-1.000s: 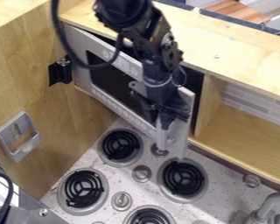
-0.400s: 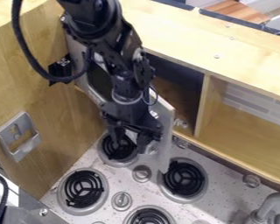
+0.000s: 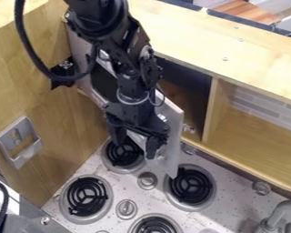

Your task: Open microwave

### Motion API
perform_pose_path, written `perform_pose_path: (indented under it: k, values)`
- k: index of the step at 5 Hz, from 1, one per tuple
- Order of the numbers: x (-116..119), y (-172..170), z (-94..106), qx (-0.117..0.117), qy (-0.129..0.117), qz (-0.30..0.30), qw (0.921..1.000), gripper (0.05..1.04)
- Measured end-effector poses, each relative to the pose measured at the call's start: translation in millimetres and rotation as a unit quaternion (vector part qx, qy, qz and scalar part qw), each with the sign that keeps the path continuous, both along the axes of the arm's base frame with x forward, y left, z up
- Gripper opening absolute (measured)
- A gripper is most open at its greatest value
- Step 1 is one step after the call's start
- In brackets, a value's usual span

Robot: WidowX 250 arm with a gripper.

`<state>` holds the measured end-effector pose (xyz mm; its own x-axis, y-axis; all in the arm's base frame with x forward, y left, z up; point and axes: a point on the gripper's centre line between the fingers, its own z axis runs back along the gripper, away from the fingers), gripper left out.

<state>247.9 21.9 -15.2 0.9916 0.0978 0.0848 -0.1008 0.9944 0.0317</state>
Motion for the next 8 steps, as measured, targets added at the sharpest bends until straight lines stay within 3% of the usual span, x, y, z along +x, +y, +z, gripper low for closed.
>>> perform_pose_path:
  k: [1, 2, 3, 4, 5, 6, 7, 8]
  values:
    - [0, 2, 14.4, 0.015, 0.004, 0.015, 0.9998, 0.999]
    - [2, 0, 47.0, 0.050, 0.016, 0.033, 0.9981, 0.999]
    - [20, -7, 81.4, 0.078, -0.037, 0.021, 0.9960, 0.999]
    - [51, -22, 93.6, 0.075, -0.073, -0.008, 0.9945, 0.999]
    - [77, -34, 89.0, 0.064, -0.086, -0.039, 0.9934, 0.999]
    - [98, -46, 70.7, 0.039, -0.085, -0.065, 0.9935, 0.999]
    - [100, -49, 46.1, 0.022, -0.064, -0.071, 0.9952, 0.999]
    - [94, -44, 34.9, 0.019, -0.056, -0.064, 0.9962, 0.999]
